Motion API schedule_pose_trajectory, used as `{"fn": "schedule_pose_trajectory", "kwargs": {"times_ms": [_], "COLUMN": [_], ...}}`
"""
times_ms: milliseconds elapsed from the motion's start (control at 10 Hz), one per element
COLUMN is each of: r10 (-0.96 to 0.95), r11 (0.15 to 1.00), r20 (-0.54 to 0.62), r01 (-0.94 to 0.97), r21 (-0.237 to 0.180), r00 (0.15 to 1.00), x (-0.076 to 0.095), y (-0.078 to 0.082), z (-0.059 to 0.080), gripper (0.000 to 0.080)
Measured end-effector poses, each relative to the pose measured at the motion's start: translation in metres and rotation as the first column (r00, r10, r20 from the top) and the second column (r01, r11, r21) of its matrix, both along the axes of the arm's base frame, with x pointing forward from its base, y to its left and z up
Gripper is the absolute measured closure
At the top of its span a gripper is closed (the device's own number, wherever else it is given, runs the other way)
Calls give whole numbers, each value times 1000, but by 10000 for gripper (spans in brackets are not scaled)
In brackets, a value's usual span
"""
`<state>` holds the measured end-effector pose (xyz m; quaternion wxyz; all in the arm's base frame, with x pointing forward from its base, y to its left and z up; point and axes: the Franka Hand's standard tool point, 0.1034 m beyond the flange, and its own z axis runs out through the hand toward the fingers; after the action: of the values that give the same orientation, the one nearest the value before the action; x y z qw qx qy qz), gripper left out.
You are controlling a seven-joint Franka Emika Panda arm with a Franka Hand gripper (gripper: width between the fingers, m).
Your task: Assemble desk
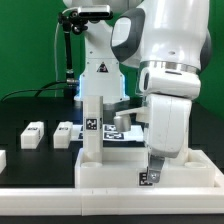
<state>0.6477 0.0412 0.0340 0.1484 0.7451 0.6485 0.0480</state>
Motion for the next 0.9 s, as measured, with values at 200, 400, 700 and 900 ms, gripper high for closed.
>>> {"fn": "schedule_pose_trajectory", "kwargs": {"times_ms": [200, 400, 700, 900], "r10": [-7, -12, -14, -15], "r11": [1000, 1000, 1000, 1000], "r20": [-1, 1, 1, 1], "r01": [7, 12, 14, 15], "r21": [-1, -2, -2, -2], "r00": [1000, 1000, 1000, 1000], "x": [1, 5, 5, 5], "y": [-5, -5, -6, -6], "z": [-1, -1, -2, -2], "gripper": [713, 713, 713, 381]}}
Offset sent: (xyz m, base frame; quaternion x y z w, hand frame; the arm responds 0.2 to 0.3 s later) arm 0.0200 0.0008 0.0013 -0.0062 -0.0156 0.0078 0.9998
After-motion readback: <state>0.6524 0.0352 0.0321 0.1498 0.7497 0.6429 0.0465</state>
